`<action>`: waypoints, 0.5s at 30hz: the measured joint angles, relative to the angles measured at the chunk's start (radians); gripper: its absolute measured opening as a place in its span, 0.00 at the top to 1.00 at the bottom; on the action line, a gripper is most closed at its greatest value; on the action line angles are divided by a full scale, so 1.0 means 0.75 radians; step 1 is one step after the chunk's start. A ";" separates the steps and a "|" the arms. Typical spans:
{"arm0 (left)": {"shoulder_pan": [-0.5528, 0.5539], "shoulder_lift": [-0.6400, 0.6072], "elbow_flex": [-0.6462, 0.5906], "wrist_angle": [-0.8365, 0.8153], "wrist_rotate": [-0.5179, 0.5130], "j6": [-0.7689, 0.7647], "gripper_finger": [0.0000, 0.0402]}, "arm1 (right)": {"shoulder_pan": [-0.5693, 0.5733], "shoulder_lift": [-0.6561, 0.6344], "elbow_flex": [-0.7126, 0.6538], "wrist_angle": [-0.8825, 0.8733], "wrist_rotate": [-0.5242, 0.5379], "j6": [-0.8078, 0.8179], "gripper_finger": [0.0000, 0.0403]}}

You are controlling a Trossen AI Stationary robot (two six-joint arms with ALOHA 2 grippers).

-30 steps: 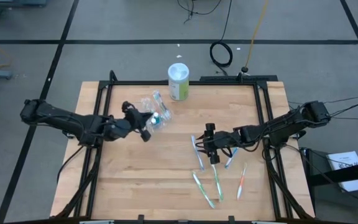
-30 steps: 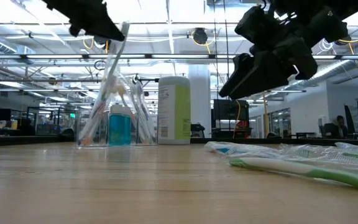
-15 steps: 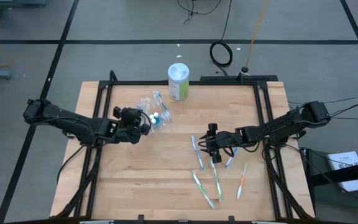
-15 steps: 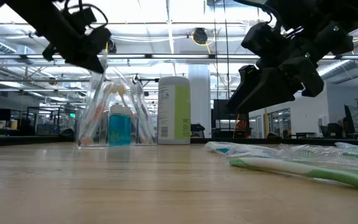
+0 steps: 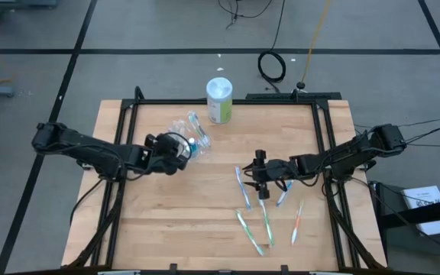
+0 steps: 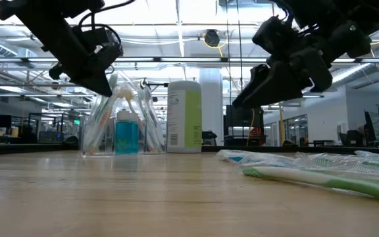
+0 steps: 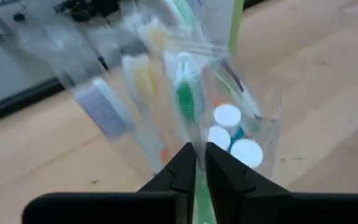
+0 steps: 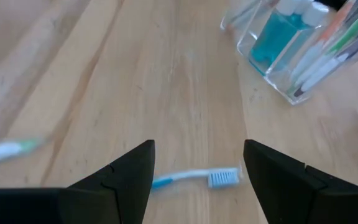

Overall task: Pick & Place toothbrushing station
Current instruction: Put the green toothbrush into the transparent organizer

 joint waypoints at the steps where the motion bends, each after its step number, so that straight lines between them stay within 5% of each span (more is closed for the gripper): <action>1: 0.007 0.008 0.000 -0.002 0.032 -0.003 0.89 | 0.000 0.000 0.000 0.013 0.000 0.012 0.41; 15: 0.024 -0.024 0.019 -0.090 0.194 0.021 0.63 | 0.001 0.000 0.000 0.037 -0.001 0.061 0.41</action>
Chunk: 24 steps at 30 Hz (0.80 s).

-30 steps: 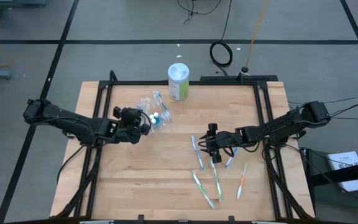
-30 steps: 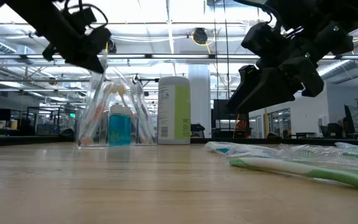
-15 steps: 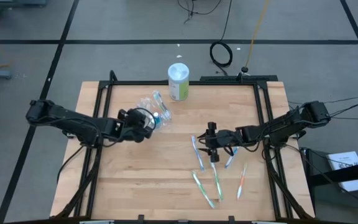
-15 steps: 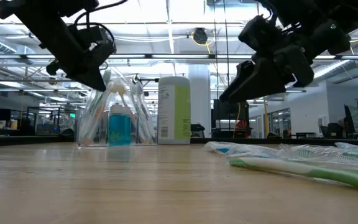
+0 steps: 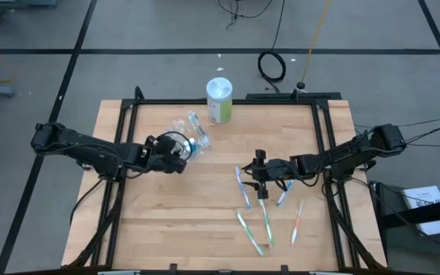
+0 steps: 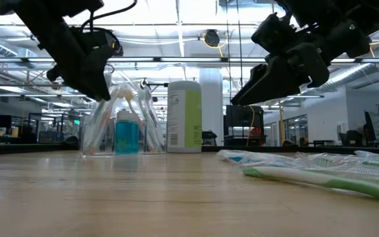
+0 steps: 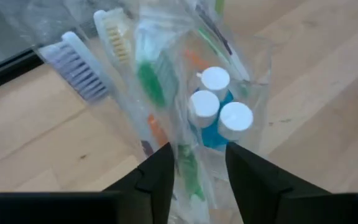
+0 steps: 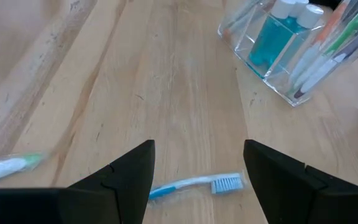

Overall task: Pick & Place toothbrushing station
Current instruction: Put the green toothbrush into the transparent organizer, then put the blue toothbrush into the transparent organizer

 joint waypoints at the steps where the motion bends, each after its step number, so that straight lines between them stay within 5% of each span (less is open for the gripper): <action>1: -0.003 -0.015 0.005 -0.008 0.007 -0.013 0.61 | 0.000 0.000 0.000 0.001 0.000 0.014 0.41; 18: -0.030 -0.374 0.016 -0.017 -0.060 0.025 0.65 | -0.074 0.120 0.003 0.182 -0.005 0.602 0.41; 24: -0.030 -0.369 0.018 0.011 -0.151 0.062 0.66 | -0.055 0.164 0.043 -0.060 -0.001 0.855 0.47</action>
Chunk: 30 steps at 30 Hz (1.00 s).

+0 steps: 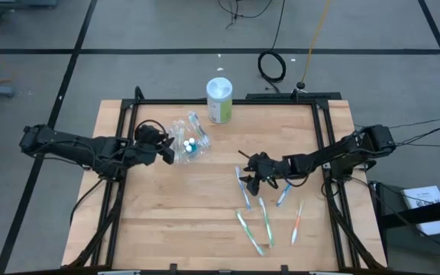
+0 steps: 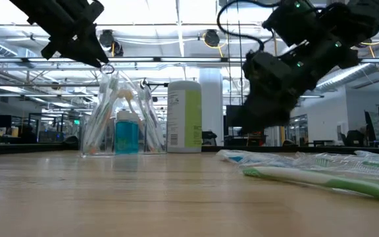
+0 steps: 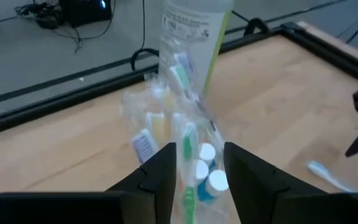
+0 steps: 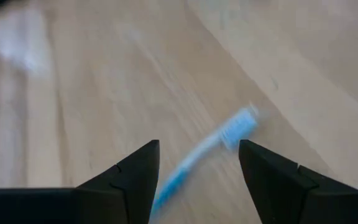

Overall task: Pick & Place toothbrushing station
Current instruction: Put the blue toothbrush into the transparent organizer

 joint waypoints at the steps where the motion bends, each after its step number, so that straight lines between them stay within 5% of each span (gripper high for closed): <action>1: 0.000 0.005 0.000 0.007 -0.002 0.001 0.66 | 0.004 0.001 0.000 -0.033 0.001 0.031 0.48; 7: 0.007 0.008 0.000 0.025 -0.001 0.041 0.66 | 0.015 0.008 0.002 -0.095 0.073 0.125 0.52; 20: 0.008 0.008 0.000 0.047 0.009 0.071 0.66 | 0.016 0.295 0.007 0.167 0.080 0.104 0.54; 30: 0.008 0.008 0.000 0.047 0.011 0.141 0.66 | -0.012 0.322 0.002 0.278 0.064 0.040 0.89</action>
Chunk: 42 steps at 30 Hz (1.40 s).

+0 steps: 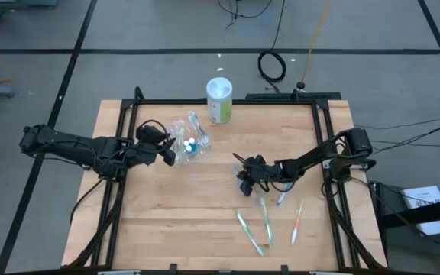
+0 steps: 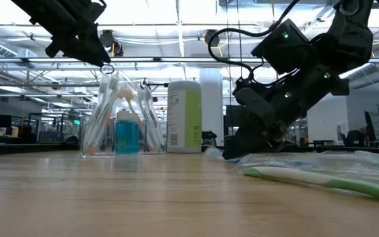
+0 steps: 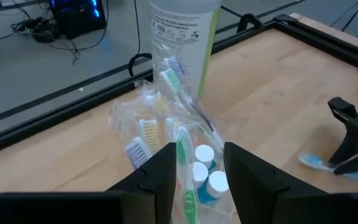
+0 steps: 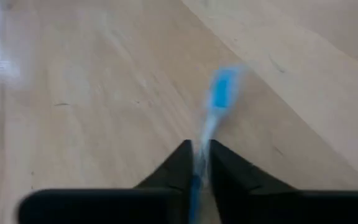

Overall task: Pick & Place toothbrushing station
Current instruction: Put the blue toothbrush into the transparent organizer

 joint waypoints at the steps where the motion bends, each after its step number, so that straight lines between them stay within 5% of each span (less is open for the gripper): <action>1: 0.000 0.000 0.000 0.000 0.002 0.008 0.66 | -0.012 0.001 -0.001 0.029 -0.016 -0.020 0.93; 8: 0.000 0.000 0.000 0.000 0.003 0.026 0.66 | -0.155 -0.050 -0.002 0.343 -0.060 -0.121 0.99; 16: 0.000 0.000 -0.001 0.049 0.037 0.028 0.66 | -0.281 -0.056 -0.001 0.984 -0.276 -0.427 1.00; 22: 0.000 0.000 -0.001 0.223 0.163 0.157 0.66 | -0.332 -0.057 0.000 1.135 -0.277 -0.545 1.00; 32: -0.001 0.339 -0.001 0.946 0.383 0.534 0.66 | -0.335 -0.071 0.000 1.180 -0.438 -0.585 1.00; 42: 0.071 0.698 -0.002 1.541 0.471 0.567 0.66 | -0.334 -0.123 0.001 1.192 -0.544 -0.581 1.00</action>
